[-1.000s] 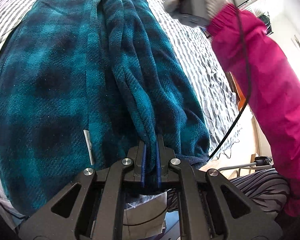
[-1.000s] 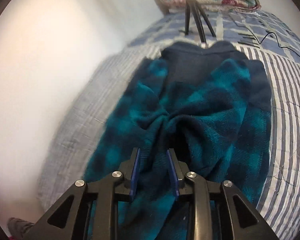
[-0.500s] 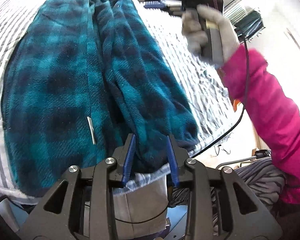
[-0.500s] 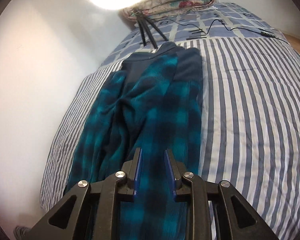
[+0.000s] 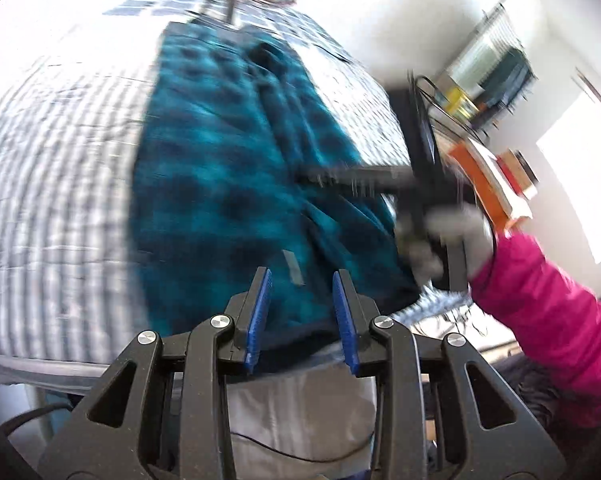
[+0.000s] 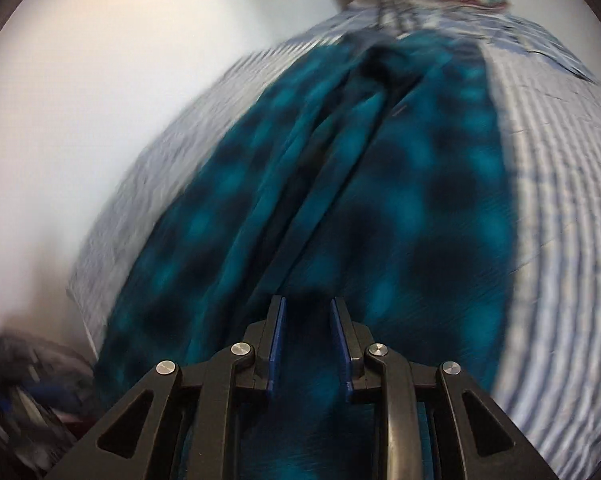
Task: Fold large clothes
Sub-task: 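Move both open tools to the hem of the narrowed jacket, then grasp the hem with both tools and fold it up toward the collar, then lay the folded hem onto the jacket and open both tools, then regrasp the folded hem with both tools and fold it further toward the collar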
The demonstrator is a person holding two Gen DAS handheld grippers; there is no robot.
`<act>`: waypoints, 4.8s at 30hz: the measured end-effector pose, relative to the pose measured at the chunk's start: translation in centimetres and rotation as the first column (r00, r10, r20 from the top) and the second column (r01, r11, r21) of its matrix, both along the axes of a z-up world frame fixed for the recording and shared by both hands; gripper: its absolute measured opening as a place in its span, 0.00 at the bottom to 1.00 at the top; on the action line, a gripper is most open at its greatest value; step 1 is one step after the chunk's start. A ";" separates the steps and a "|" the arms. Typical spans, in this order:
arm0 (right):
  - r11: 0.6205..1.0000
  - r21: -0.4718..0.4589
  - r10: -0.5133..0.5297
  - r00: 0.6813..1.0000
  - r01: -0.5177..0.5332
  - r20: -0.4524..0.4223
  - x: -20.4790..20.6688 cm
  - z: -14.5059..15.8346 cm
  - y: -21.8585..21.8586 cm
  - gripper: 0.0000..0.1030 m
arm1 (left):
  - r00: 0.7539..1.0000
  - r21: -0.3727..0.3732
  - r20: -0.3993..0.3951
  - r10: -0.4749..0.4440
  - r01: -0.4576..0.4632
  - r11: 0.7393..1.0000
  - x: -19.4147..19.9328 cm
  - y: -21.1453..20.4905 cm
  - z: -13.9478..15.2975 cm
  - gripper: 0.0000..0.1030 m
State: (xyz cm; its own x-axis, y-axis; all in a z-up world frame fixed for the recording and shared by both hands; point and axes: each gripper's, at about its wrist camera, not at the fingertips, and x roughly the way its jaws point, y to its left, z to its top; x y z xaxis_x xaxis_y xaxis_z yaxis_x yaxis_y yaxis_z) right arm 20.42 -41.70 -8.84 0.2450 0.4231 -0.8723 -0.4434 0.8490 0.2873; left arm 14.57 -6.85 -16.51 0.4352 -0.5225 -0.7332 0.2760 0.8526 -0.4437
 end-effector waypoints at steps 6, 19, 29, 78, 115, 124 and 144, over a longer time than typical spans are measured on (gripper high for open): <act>1.000 -0.002 0.013 0.999 -0.013 0.050 -2.2 2.7 -0.3 0.24 | 0.993 -0.031 -0.018 0.118 -0.118 0.992 0.7 5.1 -0.3 0.37; 1.000 0.007 -0.018 0.999 0.018 0.035 -12.8 3.6 -5.4 0.29 | 0.972 -0.054 -0.164 0.170 -0.181 0.982 2.3 7.7 -4.9 0.55; 0.996 0.047 -0.079 0.993 0.075 0.085 -14.6 4.8 -8.2 0.64 | 0.947 -0.122 -0.272 0.169 -0.208 0.971 3.0 7.9 -7.7 0.57; 0.808 0.535 -0.165 0.967 0.245 -0.194 -9.3 3.8 -10.3 0.16 | 0.973 -0.285 -0.214 0.080 -0.140 0.948 5.1 5.1 -2.0 0.13; 0.782 0.452 -0.303 0.896 0.429 -0.326 9.2 0.1 -10.3 0.24 | 0.915 -0.277 -0.331 0.232 -0.329 0.903 22.7 4.4 -6.8 0.31; 0.644 0.624 -0.300 0.896 0.443 -0.326 8.0 2.7 -15.1 0.75 | 0.921 -0.400 -0.314 0.230 -0.348 0.848 22.5 7.4 -3.9 0.61; 0.927 0.294 -0.202 0.971 0.233 -0.131 2.7 1.7 -12.7 0.49 | 0.968 -0.094 -0.201 0.147 -0.169 0.981 18.8 6.7 -6.8 0.48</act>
State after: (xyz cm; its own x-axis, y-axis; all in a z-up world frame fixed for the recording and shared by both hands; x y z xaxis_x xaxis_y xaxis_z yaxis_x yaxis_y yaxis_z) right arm 23.16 -54.40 -7.17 0.2817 0.6184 -0.7336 -0.2151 0.7858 0.5798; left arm 33.38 -0.13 -23.29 0.3749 -0.5402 -0.7534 0.0421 0.8217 -0.5683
